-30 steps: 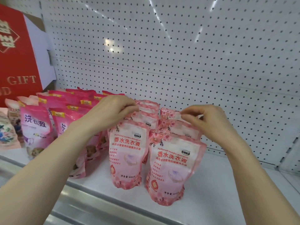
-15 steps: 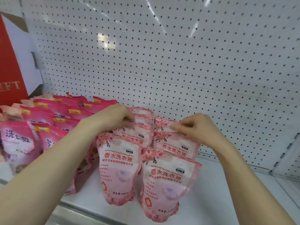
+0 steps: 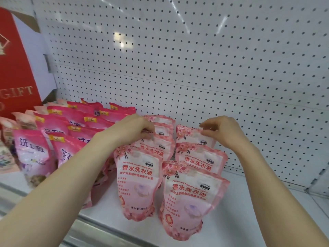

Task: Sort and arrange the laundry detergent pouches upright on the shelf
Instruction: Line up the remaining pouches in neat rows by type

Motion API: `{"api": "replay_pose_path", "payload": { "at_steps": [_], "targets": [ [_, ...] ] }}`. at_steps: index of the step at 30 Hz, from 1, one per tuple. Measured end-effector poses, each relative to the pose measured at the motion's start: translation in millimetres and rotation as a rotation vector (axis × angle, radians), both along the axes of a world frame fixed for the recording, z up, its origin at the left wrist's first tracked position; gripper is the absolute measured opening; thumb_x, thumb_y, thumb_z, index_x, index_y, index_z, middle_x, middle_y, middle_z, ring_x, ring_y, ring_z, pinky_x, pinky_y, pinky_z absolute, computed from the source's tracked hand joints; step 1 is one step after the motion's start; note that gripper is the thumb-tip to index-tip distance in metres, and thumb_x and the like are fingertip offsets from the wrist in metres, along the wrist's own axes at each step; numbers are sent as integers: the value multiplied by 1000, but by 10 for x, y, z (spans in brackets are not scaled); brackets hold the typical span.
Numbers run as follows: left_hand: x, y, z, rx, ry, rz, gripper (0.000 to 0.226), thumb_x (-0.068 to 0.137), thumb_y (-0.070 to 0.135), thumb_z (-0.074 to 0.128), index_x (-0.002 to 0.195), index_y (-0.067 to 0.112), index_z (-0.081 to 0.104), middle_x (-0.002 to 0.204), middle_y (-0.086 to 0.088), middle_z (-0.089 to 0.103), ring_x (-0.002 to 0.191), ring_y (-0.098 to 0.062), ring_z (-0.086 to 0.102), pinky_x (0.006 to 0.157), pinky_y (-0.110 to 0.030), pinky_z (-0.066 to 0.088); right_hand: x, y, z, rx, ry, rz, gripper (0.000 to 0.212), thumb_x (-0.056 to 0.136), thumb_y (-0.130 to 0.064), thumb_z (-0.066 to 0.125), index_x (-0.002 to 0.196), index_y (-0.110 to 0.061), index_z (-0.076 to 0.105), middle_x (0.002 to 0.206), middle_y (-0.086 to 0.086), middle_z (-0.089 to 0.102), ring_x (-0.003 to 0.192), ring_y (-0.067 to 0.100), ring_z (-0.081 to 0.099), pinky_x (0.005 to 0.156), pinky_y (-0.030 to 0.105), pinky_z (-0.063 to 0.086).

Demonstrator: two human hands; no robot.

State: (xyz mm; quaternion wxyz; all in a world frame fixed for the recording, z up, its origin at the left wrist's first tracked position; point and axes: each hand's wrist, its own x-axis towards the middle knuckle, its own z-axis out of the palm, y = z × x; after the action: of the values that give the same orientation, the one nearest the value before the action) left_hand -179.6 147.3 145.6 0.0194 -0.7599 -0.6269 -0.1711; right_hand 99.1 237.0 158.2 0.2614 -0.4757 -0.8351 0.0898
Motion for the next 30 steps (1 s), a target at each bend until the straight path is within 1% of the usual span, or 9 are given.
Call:
{"api": "replay_pose_path", "payload": {
  "at_steps": [3,5,8,11,13,18,24,28,30],
  "targets": [
    [2,-15,1,16,-33,8,10,87,26,70,96,25,74,87,8,71,81,-11,64,78,-32,51,31,-285,62,-78,38,131,17,80,-43,77,89,-30,79,85,-16,75,81,-1,67,76,20,50],
    [16,-23,13,7,-32,12,10,87,26,70,96,24,74,87,8,71,81,-11,65,79,-35,52,-38,-356,-18,-90,-85,147,11,79,-39,80,84,-29,80,77,-15,75,75,0,68,76,26,54],
    [28,-40,35,-6,-38,21,11,86,26,70,97,25,74,88,9,71,81,-9,64,81,-36,53,-113,-345,-119,-7,-46,109,4,82,-32,78,82,-29,80,73,-15,74,73,5,69,81,36,57],
    [12,-98,40,68,-87,26,16,88,25,68,102,29,73,98,13,73,85,-2,63,80,-19,48,-107,-405,-134,-23,-18,111,7,82,-36,77,87,-32,79,77,-19,74,75,2,69,84,36,57],
    [23,-212,79,190,-137,11,15,88,28,67,101,31,73,98,16,72,80,6,60,73,-10,40,-53,-545,-61,34,24,93,15,82,-41,75,96,-35,77,82,-25,72,76,-8,65,86,31,55],
    [75,-658,32,123,-136,-178,21,83,50,65,91,33,75,83,17,73,78,1,64,72,-23,49,-54,-1257,100,-9,38,183,16,79,-52,71,79,-37,77,71,-23,71,66,-5,62,62,10,45],
    [96,-691,-280,221,-14,-183,25,90,42,61,80,21,70,52,16,49,50,2,43,51,-23,30,-265,-1435,-282,239,-184,-46,37,92,-41,64,66,-15,60,58,-1,57,58,18,51,62,35,48],
    [85,-702,-323,274,-20,-192,25,91,43,60,78,22,64,58,14,54,60,-8,55,59,-29,41,-308,-1522,-290,245,-261,-197,37,95,-40,59,66,-19,55,61,-6,54,67,23,55,62,35,46],
    [70,-801,-355,356,-31,-215,15,89,38,63,96,25,67,87,11,68,88,-16,64,73,-31,47,-370,-1591,-304,231,-294,-258,30,95,-41,58,73,-22,61,69,-6,61,76,26,61,66,35,48]
  ]
}}
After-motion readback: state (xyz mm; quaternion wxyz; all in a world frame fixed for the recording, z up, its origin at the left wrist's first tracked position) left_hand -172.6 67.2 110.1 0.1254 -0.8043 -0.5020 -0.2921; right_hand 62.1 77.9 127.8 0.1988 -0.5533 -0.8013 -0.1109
